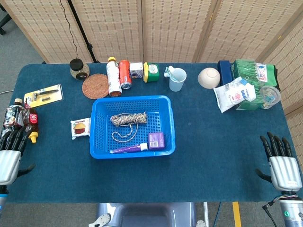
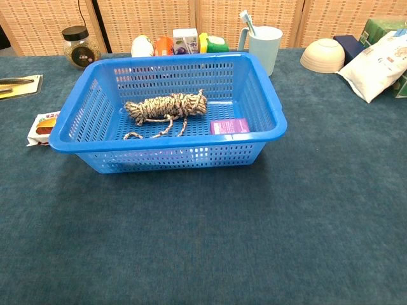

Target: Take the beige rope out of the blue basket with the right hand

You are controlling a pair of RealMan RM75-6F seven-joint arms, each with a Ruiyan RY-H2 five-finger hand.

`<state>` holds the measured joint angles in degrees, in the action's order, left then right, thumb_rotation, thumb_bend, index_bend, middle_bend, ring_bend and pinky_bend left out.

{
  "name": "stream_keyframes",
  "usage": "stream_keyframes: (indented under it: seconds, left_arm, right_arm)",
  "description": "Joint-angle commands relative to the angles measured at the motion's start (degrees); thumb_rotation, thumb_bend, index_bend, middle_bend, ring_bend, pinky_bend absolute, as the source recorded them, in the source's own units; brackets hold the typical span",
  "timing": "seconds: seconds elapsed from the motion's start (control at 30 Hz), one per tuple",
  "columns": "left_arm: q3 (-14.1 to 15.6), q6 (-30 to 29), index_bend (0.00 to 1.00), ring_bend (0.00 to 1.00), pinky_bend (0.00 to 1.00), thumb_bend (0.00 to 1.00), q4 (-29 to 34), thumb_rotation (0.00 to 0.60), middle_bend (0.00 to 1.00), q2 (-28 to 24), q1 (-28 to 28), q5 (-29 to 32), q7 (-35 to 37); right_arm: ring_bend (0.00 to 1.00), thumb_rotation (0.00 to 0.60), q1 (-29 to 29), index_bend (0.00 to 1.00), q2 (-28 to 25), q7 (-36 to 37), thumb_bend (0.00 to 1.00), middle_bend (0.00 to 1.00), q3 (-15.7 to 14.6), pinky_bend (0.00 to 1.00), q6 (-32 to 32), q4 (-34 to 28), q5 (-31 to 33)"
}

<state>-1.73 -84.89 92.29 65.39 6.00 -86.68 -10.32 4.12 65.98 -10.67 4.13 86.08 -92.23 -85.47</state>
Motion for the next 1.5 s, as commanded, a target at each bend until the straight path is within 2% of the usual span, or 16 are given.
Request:
stream_keyframes:
  seconds: [0.03,0.27,0.47,0.67,0.83,0.93,1.13,1.17,1.33,1.5]
  left_arm:
    - [-0.01,0.05,0.00,0.00,0.00,0.10,-0.02,0.600,0.00,-0.05,0.00,0.06,0.11]
    - [-0.26,0.05,0.00,0.00,0.00,0.10,0.12,0.600,0.00,-0.03,0.00,0.54,0.06]
    - [-0.48,-0.41,0.00,0.00,0.00,0.10,1.93,0.600,0.00,-0.68,-0.06,0.39,0.65]
    - [-1.15,-0.65,0.00,0.00,0.00,0.10,5.54,0.600,0.00,-2.07,-0.10,1.27,0.68]
    - [-1.55,-0.82,0.00,0.00,0.00,0.10,6.79,0.600,0.00,-2.19,0.02,1.61,-0.16]
    - [-1.42,-0.34,0.00,0.00,0.00,0.10,6.77,0.600,0.00,-2.30,0.25,1.46,-0.27]
    - [-1.44,-0.42,0.00,0.00,0.00,0.10,6.65,0.600,0.00,-2.66,0.48,0.73,0.39]
    - [-1.58,-0.38,0.00,0.00,0.00,0.10,6.55,0.600,0.00,-2.80,0.43,1.14,0.78]
    - [-1.80,0.34,0.00,0.00,0.00,0.10,6.46,0.600,0.00,-3.24,0.67,1.98,1.51]
    - [-2.24,2.02,0.00,0.00,0.00,0.10,6.24,0.600,0.00,-3.98,1.30,3.55,2.75]
  right_arm:
    - [0.00,0.600,0.02,0.00,0.04,-0.10,0.00,0.00,-0.03,0.00,-0.09,-0.01,0.05]
    - [0.00,0.600,0.37,0.00,-0.07,0.53,0.00,0.00,0.10,0.00,-0.64,-0.20,0.07]
    - [0.00,0.600,1.88,0.00,-0.86,1.21,0.00,0.00,1.34,0.00,-1.87,-1.33,0.29]
    - [0.00,0.600,5.98,0.00,-4.36,-0.35,0.00,0.00,4.38,0.00,-5.67,-7.30,0.92]
    - [0.00,0.600,11.11,0.00,-6.85,-1.60,0.00,0.00,7.16,0.00,-11.87,-13.51,2.69]
    - [0.00,0.600,14.68,0.00,-7.34,-4.76,0.00,0.00,9.13,0.00,-15.53,-15.93,4.64]
    - [0.00,0.600,22.90,0.00,-4.04,-9.79,0.00,0.00,13.32,0.00,-22.72,-18.21,11.35]
    - [0.00,0.600,27.54,0.00,-0.81,-11.27,0.00,0.00,15.07,0.00,-25.95,-18.53,12.11]
    - [0.00,0.600,35.01,0.00,5.88,-15.32,0.00,0.00,17.36,0.00,-29.52,-16.55,18.36]
    - [0.00,0.600,42.04,0.02,13.67,-15.63,0.00,0.00,19.26,0.01,-31.20,-10.53,21.27]
